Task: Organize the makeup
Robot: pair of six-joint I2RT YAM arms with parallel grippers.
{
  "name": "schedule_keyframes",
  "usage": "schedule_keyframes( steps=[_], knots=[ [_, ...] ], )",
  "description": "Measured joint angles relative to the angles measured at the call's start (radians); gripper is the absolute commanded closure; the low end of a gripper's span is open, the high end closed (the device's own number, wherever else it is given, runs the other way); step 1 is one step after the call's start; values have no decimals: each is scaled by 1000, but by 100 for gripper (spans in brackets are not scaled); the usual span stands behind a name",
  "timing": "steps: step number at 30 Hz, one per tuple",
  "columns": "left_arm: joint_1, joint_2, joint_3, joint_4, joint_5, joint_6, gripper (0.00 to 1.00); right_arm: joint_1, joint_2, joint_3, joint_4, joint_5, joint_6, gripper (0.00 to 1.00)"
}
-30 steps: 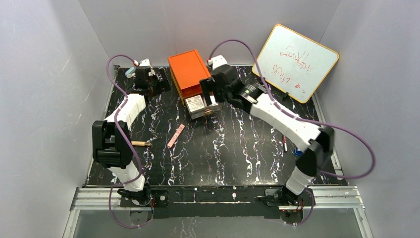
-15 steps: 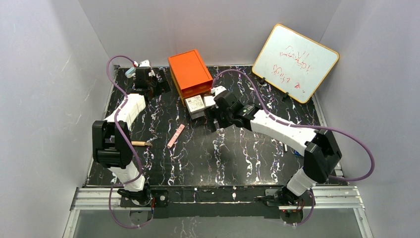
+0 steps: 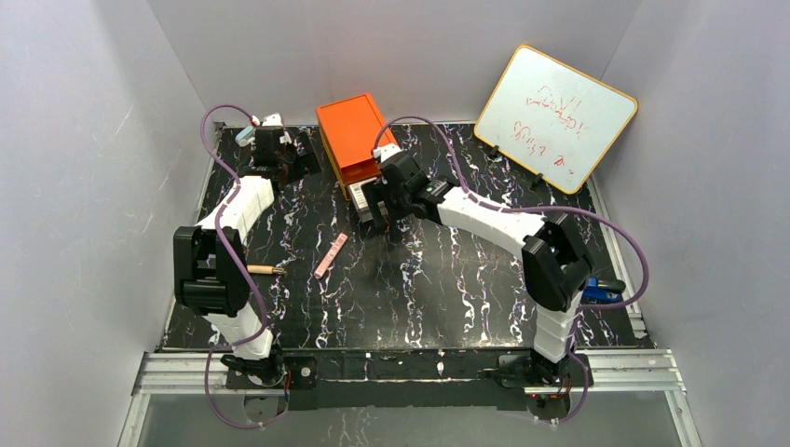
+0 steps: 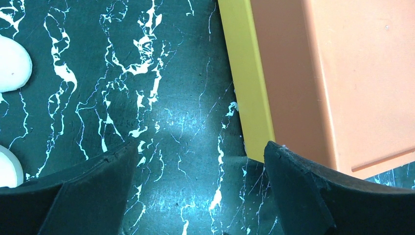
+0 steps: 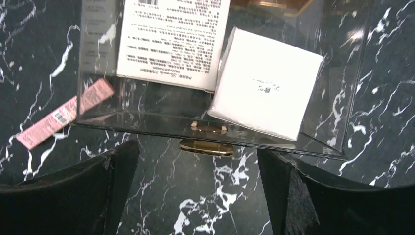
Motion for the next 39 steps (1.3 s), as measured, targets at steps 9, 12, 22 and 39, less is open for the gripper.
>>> schedule_keyframes(
  steps=[9, 12, 22, 39],
  knots=[
    [0, 0, 0, -2, 0, 4, 2, -48, 154, 217, 3, 0, -45, 1],
    [0, 0, 0, -6, -1, 5, 2, -65, 208, 286, 7, -5, -51, 1],
    [2, 0, 0, -10, 1, 7, 2, -91, 393, 480, 66, -13, -64, 1],
    [0, 169, 285, 41, 62, -16, 2, -91, 122, -132, 491, -95, 16, 1]
  ],
)
